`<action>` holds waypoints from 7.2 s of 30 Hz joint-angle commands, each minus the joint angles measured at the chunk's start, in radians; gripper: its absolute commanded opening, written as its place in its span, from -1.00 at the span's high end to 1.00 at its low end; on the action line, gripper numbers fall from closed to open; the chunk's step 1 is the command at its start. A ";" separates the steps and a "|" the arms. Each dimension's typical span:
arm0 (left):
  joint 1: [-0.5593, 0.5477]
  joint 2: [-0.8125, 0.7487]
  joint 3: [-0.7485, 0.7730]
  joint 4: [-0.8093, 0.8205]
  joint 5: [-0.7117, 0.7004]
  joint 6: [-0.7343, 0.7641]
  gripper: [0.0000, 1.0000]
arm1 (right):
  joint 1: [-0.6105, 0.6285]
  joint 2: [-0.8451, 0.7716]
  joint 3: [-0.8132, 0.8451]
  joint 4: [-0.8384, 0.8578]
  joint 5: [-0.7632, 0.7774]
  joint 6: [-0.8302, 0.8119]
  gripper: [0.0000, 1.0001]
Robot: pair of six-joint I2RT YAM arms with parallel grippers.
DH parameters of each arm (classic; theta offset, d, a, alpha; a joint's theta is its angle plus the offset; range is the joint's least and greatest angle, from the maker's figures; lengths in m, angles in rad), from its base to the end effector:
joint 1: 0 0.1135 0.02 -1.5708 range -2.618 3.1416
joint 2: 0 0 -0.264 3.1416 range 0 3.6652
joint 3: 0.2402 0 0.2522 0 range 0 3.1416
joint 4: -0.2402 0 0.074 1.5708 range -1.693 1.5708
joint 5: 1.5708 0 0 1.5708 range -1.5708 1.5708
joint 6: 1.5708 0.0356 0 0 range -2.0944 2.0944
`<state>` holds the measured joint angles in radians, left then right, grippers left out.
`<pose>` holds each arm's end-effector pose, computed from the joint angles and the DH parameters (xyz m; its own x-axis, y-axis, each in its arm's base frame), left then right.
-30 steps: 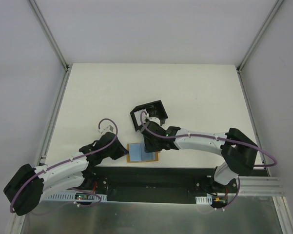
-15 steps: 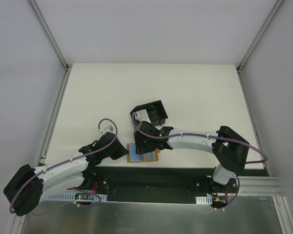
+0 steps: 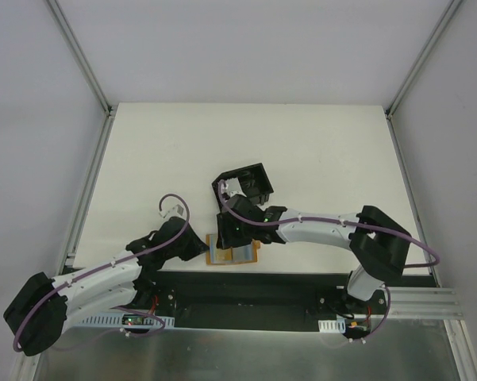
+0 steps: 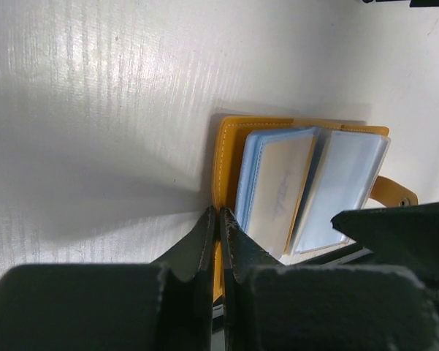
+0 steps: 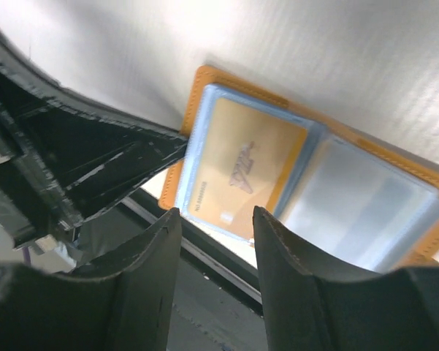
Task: Put the credit cards into the card holder
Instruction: Turn over the card slot in the card holder, then pick up the credit card from the storage box.
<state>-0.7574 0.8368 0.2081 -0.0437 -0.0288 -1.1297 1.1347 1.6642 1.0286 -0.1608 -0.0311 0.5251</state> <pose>0.1186 -0.1108 0.1457 -0.7994 -0.4881 -0.3502 -0.1230 0.7037 -0.6998 0.1485 0.3213 0.2009 -0.7200 -0.3589 -0.5939 -0.6405 0.6731 0.3698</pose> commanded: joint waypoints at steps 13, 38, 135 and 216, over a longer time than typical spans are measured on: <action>0.009 -0.074 0.131 -0.016 0.099 0.169 1.00 | -0.043 -0.099 -0.088 -0.170 0.206 0.049 0.42; -0.074 0.027 0.238 -0.045 0.035 0.254 1.00 | -0.093 -0.244 -0.190 -0.089 0.176 0.061 0.56; -0.039 -0.116 -0.044 -0.081 -0.111 -0.125 1.00 | -0.042 -0.004 0.057 0.147 -0.225 0.018 0.05; 0.079 -0.033 -0.022 0.108 0.104 0.073 1.00 | -0.489 0.350 0.513 -0.160 -0.345 -0.287 -0.28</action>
<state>-0.6918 0.8070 0.2028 0.0273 0.0528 -1.0779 0.6495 2.0628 1.5391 -0.3508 -0.3309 0.2279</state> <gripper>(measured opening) 0.008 0.653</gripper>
